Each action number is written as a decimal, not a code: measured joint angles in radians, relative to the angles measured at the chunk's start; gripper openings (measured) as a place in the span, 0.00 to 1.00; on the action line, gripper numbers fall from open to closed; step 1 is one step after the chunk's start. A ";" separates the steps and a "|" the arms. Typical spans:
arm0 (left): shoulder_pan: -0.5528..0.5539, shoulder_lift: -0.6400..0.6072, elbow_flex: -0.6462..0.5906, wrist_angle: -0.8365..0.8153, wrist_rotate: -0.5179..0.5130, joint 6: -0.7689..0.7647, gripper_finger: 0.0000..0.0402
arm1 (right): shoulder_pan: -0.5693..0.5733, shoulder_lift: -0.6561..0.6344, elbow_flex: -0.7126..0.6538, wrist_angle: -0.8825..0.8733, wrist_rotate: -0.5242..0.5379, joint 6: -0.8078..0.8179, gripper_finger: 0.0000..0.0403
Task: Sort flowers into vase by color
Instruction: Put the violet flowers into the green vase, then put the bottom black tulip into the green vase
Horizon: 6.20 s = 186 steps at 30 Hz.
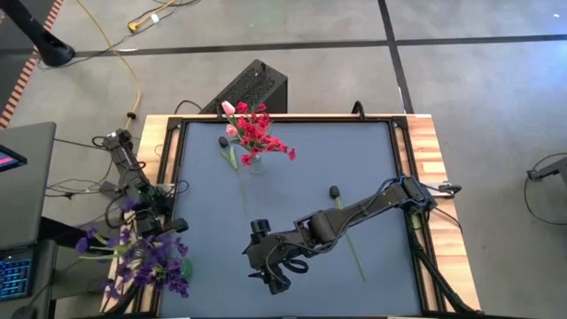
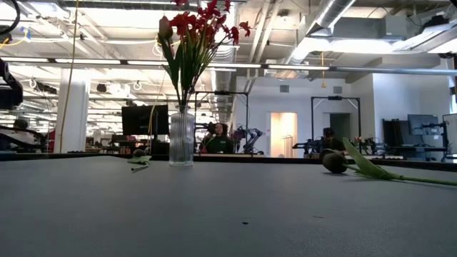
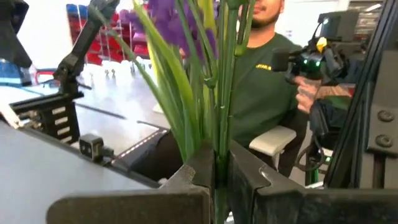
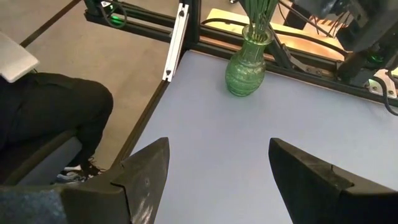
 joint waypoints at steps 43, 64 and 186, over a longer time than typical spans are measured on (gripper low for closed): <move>-0.013 0.000 0.000 -0.035 -0.060 -0.063 0.05 | -0.146 0.258 -0.004 1.241 -0.453 -0.150 0.75; -0.013 0.000 0.000 -0.037 -0.112 -0.116 0.24 | -0.166 0.266 0.039 1.182 -0.452 -0.133 0.75; 0.359 0.269 0.431 -0.949 -0.645 -0.745 0.14 | -0.085 -0.805 -1.223 -0.203 0.325 0.994 0.75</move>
